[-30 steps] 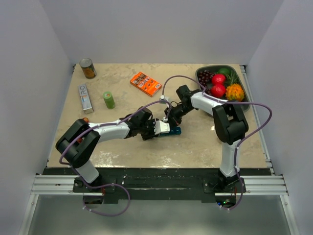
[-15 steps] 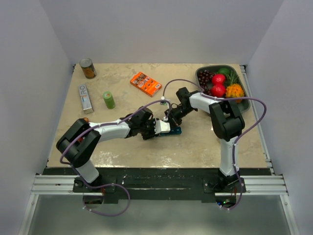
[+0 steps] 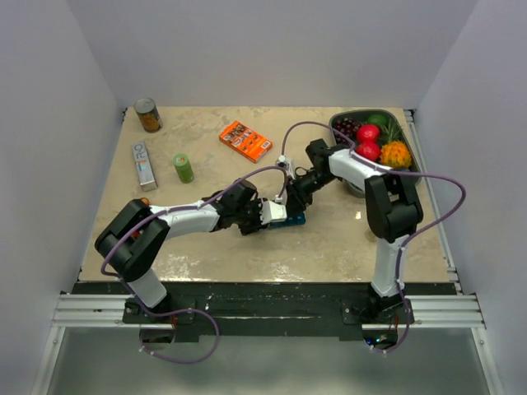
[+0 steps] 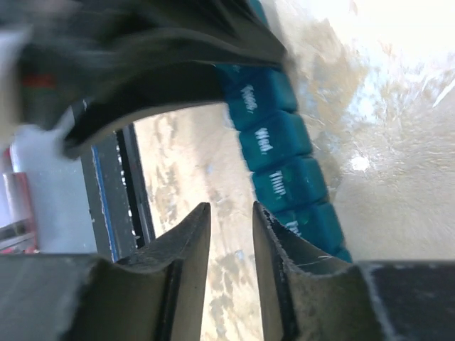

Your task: Sort the pills into containers

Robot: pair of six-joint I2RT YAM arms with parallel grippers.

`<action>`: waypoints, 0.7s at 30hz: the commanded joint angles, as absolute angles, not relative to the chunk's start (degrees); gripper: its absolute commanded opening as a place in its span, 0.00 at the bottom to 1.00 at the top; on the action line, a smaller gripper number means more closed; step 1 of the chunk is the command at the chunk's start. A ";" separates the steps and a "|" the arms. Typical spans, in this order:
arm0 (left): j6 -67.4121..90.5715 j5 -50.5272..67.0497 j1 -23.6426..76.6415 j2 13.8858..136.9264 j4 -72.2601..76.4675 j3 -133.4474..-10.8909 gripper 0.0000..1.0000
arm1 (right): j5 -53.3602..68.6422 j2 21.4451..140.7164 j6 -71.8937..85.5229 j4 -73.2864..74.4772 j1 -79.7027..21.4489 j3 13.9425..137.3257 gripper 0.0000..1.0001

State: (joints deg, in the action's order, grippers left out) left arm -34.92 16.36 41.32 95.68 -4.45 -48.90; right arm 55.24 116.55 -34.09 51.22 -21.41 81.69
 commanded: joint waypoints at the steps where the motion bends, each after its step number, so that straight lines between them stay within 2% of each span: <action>1: -31.56 16.87 41.40 95.54 -5.54 -50.62 0.17 | 57.49 107.59 -39.12 52.48 -18.20 82.36 0.38; 3: -30.50 16.96 41.48 94.84 -5.19 -50.89 0.31 | 56.87 106.44 -38.94 51.95 -15.75 81.74 0.40; 4: -30.06 17.14 41.40 94.49 -5.01 -50.89 0.45 | 56.87 105.22 -38.94 51.86 -14.86 81.65 0.40; 6: -29.19 17.31 41.31 93.26 -4.66 -50.89 0.61 | 55.73 103.63 -38.85 50.98 -13.19 80.69 0.42; 7: -29.01 17.49 41.31 92.82 -4.57 -50.89 0.74 | 55.11 101.71 -38.41 50.37 -12.92 80.25 0.43; 13: -25.93 18.10 41.13 86.06 -3.52 -49.75 0.93 | 46.77 90.37 -36.83 45.88 -12.39 76.12 0.57; 16: -21.81 17.58 40.87 78.77 -1.85 -48.70 0.95 | 40.44 82.02 -36.56 45.00 -11.52 75.67 0.69; 18: -16.04 16.53 40.61 71.07 2.25 -47.03 0.96 | 35.98 74.58 -35.34 41.77 -9.15 75.50 0.92; 19: -13.65 15.39 40.34 68.14 3.68 -46.33 0.97 | 34.73 72.01 -31.68 39.31 -8.10 75.06 0.99; 21: -6.38 12.15 39.82 59.04 7.36 -44.57 0.99 | 33.84 64.21 -25.70 30.99 -3.70 72.17 0.99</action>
